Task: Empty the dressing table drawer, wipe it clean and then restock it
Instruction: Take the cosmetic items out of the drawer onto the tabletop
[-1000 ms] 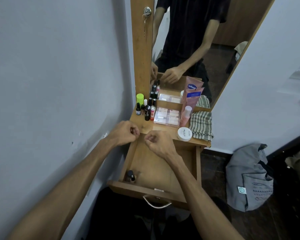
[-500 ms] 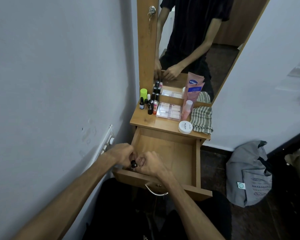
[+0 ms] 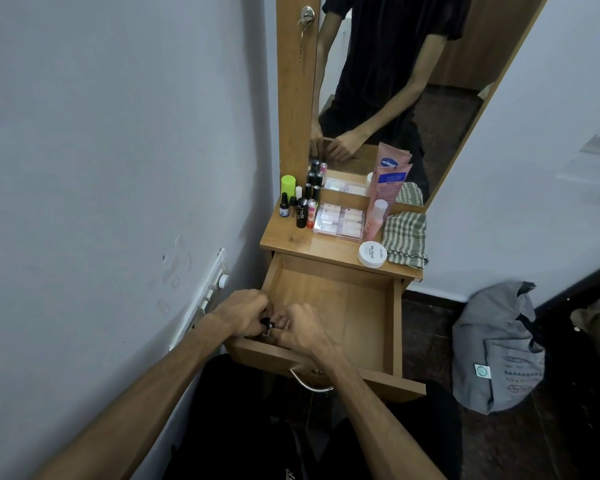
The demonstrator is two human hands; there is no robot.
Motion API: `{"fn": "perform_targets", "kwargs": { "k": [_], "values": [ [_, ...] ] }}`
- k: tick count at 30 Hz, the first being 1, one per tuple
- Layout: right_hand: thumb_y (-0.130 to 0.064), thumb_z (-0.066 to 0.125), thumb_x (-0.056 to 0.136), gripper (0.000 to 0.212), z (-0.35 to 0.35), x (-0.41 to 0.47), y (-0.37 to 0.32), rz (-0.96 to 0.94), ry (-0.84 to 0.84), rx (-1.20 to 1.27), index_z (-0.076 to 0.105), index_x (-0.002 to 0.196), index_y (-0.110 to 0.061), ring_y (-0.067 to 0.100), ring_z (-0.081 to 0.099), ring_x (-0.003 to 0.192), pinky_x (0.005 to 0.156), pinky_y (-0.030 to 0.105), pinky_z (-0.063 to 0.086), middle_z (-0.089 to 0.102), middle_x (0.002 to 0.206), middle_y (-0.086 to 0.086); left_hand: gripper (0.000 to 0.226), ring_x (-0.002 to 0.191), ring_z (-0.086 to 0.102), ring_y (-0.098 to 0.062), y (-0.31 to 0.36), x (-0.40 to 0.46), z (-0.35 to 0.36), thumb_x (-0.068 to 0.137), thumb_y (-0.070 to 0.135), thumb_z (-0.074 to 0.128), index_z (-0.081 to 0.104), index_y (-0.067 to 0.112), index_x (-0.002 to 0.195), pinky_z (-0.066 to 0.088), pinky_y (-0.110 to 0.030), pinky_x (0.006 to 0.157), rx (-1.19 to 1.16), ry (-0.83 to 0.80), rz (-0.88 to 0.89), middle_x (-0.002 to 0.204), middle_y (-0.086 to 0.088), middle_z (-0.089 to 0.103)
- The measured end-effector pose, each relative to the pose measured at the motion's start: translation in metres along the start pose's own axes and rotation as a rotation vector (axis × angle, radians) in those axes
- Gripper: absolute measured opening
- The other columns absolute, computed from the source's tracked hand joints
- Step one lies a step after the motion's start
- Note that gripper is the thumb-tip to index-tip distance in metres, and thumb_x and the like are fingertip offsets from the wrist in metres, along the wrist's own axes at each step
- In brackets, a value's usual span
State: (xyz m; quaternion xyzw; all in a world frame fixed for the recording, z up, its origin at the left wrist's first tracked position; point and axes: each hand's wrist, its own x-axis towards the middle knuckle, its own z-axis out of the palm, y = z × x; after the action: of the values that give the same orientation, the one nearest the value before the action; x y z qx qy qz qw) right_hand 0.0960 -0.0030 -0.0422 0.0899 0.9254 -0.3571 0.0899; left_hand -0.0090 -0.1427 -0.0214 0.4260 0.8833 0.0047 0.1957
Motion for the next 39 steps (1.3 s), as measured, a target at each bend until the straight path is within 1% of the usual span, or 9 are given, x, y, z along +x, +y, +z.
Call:
{"fn": "perform_targets", "kwargs": {
  "k": [5, 11, 14, 16, 20, 26, 32, 34, 39],
  "values": [
    [-0.035, 0.072, 0.077, 0.020, -0.006, 0.001, 0.002, 0.004, 0.043, -0.010, 0.079, 0.094, -0.028, 0.008, 0.069, 0.077, 0.070, 0.029, 0.057, 0.074, 0.081, -0.012, 0.018, 0.085, 0.058, -0.011, -0.005, 0.002, 0.000, 0.075, 0.029, 0.073, 0.070, 0.029, 0.092, 0.042, -0.023, 0.071, -0.075, 0.062, 0.019, 0.097, 0.012, 0.063],
    [-0.037, 0.071, 0.076, 0.020, -0.024, 0.003, -0.001, -0.004, 0.134, -0.010, 0.078, 0.091, -0.028, 0.003, 0.069, 0.075, 0.067, 0.024, 0.054, 0.075, 0.080, -0.014, 0.014, 0.076, 0.059, -0.010, -0.004, 0.005, -0.019, 0.069, 0.035, 0.072, 0.067, 0.026, 0.079, 0.046, -0.026, 0.063, -0.144, 0.176, 0.016, 0.082, 0.015, 0.062],
    [-0.037, 0.072, 0.076, 0.020, -0.039, 0.008, -0.003, -0.027, 0.188, -0.005, 0.079, 0.092, -0.028, 0.002, 0.067, 0.071, 0.063, 0.021, 0.051, 0.075, 0.078, -0.013, 0.012, 0.067, 0.055, -0.005, -0.004, 0.010, -0.036, 0.068, 0.034, 0.073, 0.064, 0.029, 0.075, 0.040, -0.021, 0.056, -0.176, 0.215, 0.048, 0.075, 0.016, 0.057],
    [-0.037, 0.072, 0.076, 0.019, -0.051, 0.013, -0.007, -0.051, 0.223, 0.004, 0.079, 0.091, -0.028, 0.004, 0.069, 0.073, 0.066, 0.025, 0.056, 0.075, 0.077, -0.012, 0.013, 0.064, 0.052, -0.003, -0.005, 0.015, -0.051, 0.070, 0.032, 0.076, 0.065, 0.030, 0.076, 0.036, -0.017, 0.054, -0.198, 0.239, 0.063, 0.073, 0.017, 0.055],
    [-0.035, 0.073, 0.080, 0.017, -0.077, 0.028, -0.017, -0.116, 0.288, 0.023, 0.078, 0.092, -0.025, 0.007, 0.070, 0.073, 0.069, 0.033, 0.060, 0.076, 0.079, -0.009, 0.013, 0.070, 0.057, -0.006, -0.009, 0.024, -0.083, 0.072, 0.031, 0.079, 0.069, 0.029, 0.080, 0.044, -0.023, 0.057, -0.220, 0.292, 0.075, 0.078, 0.013, 0.062],
    [-0.031, 0.073, 0.086, 0.016, -0.115, 0.061, -0.036, -0.149, 0.381, 0.015, 0.079, 0.097, -0.020, 0.004, 0.065, 0.074, 0.061, 0.021, 0.046, 0.073, 0.081, -0.008, 0.019, 0.076, 0.058, -0.010, -0.020, 0.045, -0.130, 0.075, 0.032, 0.083, 0.071, 0.021, 0.085, 0.042, -0.024, 0.060, -0.220, 0.378, 0.061, 0.085, 0.007, 0.062],
    [-0.027, 0.072, 0.085, 0.021, -0.136, 0.093, -0.048, -0.141, 0.443, -0.032, 0.078, 0.103, -0.019, 0.011, 0.067, 0.079, 0.069, 0.029, 0.055, 0.075, 0.086, -0.007, 0.015, 0.080, 0.058, -0.010, -0.038, 0.071, -0.154, 0.076, 0.030, 0.083, 0.073, 0.023, 0.084, 0.042, -0.025, 0.061, -0.198, 0.411, 0.034, 0.090, 0.008, 0.065],
    [-0.027, 0.072, 0.085, 0.022, -0.139, 0.103, -0.048, -0.130, 0.443, -0.062, 0.078, 0.106, -0.020, 0.012, 0.067, 0.080, 0.070, 0.030, 0.055, 0.076, 0.087, -0.008, 0.012, 0.082, 0.058, -0.009, -0.043, 0.080, -0.158, 0.076, 0.029, 0.082, 0.073, 0.024, 0.083, 0.048, -0.028, 0.066, -0.209, 0.414, 0.016, 0.092, 0.009, 0.066],
    [-0.027, 0.069, 0.086, 0.020, -0.139, 0.121, -0.048, -0.099, 0.430, -0.106, 0.078, 0.103, -0.023, 0.021, 0.068, 0.076, 0.070, 0.035, 0.057, 0.073, 0.076, -0.006, 0.014, 0.083, 0.059, -0.013, -0.048, 0.098, -0.161, 0.076, 0.030, 0.082, 0.074, 0.023, 0.086, 0.050, -0.032, 0.071, -0.205, 0.408, -0.018, 0.093, 0.008, 0.066]
  ]
}}
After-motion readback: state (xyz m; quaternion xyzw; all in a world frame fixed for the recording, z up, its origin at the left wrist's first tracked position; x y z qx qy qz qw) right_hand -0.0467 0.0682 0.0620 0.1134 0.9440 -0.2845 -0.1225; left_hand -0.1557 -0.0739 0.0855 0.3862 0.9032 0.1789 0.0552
